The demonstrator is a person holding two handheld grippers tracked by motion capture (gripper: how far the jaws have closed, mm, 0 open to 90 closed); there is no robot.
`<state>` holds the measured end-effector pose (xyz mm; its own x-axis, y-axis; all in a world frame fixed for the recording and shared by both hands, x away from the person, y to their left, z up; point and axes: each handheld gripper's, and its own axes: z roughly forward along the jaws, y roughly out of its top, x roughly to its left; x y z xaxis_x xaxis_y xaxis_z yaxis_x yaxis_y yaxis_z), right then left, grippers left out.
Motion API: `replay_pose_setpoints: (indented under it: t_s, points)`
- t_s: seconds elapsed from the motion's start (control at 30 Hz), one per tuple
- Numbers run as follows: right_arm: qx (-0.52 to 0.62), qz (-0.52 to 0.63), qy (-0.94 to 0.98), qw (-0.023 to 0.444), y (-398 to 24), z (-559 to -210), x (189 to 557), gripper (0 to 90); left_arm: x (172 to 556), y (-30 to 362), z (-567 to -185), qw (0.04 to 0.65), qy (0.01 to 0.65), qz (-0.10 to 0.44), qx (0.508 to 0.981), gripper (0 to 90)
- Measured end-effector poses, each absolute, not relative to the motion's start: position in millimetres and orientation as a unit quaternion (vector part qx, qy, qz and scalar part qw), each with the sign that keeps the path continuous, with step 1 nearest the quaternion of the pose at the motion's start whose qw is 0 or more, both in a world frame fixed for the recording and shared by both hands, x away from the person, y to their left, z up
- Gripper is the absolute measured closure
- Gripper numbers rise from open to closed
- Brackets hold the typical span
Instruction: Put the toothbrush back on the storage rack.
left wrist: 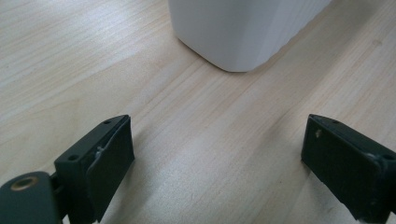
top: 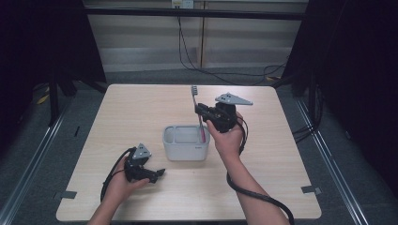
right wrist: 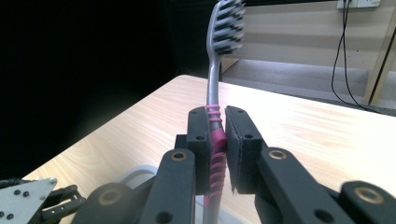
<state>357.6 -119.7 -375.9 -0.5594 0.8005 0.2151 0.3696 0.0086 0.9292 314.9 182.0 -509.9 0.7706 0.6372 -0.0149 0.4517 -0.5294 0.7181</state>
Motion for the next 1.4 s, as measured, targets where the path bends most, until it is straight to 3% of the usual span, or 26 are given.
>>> replay_pose_setpoints:
  t_s: [1.4]
  points:
    - [0.435, 0.543, 0.701, 0.159, -144, -407, 332, 80.8, 315, 182, -510, 0.369, 0.314, 0.126, 0.866, 8.8]
